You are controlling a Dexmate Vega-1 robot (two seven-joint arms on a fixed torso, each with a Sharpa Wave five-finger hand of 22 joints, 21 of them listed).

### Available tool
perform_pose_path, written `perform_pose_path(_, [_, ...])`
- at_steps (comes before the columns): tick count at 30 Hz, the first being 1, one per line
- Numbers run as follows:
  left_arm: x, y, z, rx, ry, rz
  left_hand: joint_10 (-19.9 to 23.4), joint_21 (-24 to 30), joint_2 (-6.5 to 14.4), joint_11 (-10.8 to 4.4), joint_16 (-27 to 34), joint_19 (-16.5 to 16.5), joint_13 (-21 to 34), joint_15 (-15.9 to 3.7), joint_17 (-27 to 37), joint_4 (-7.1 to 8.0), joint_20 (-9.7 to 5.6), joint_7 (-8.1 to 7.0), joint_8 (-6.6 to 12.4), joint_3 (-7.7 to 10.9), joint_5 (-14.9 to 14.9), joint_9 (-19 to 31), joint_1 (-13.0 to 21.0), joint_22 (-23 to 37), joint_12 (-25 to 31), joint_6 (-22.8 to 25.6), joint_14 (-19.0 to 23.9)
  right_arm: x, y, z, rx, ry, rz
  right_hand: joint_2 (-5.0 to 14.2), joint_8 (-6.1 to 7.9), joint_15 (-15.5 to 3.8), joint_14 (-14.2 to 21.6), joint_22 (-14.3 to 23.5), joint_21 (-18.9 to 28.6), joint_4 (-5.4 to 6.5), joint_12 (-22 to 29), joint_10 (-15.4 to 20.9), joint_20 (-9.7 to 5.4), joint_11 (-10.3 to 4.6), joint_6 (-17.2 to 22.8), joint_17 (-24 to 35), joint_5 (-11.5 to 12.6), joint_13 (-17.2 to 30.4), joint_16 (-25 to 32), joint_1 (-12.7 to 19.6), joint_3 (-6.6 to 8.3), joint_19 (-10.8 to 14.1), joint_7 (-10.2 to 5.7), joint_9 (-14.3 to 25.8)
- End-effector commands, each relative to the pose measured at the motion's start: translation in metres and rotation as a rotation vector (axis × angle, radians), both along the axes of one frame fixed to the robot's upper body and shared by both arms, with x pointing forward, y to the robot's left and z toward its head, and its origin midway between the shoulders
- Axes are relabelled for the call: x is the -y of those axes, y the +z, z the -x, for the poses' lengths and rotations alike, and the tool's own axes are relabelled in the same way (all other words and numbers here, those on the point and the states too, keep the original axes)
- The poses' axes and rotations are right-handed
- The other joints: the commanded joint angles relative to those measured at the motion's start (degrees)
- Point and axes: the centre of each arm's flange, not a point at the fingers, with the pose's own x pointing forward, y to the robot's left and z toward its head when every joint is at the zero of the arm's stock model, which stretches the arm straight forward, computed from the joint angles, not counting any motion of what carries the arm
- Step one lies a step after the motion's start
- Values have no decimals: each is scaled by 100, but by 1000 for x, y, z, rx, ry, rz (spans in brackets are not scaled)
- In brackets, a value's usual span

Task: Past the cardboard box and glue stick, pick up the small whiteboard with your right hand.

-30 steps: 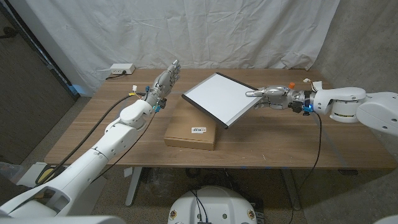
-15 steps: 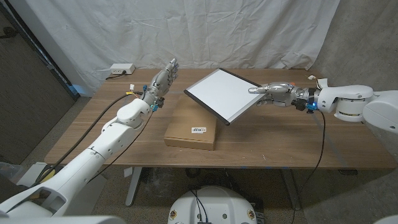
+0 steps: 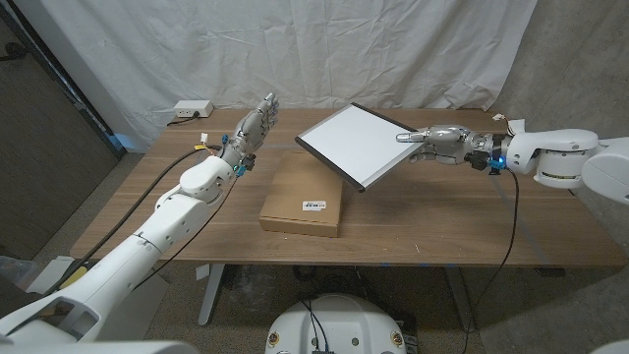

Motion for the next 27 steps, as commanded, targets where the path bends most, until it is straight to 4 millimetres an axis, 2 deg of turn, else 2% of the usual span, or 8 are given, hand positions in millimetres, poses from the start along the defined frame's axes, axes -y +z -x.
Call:
perform_pose_path(1, [-8,0,2,-1,10,5,-19,6,54,19,49,-5,14,38,19,4,8,22,26,-10,31,33,31,29,19,-4,-26,3,8,8,25,-17,-9,460,-4,-394,293,23,42,-3,0,350,-544,-330,70,17,44,12,-3,535,53,-35,-3,33])
perform_pose_path(27, [-12,3,-5,-3,11,4,-22,5,64,18,49,-5,14,40,19,0,12,24,30,-30,31,33,43,29,19,6,-27,5,22,21,68,-34,-14,456,-49,-389,327,51,195,-12,-40,386,-544,-308,96,74,51,47,-22,568,72,-98,-11,48])
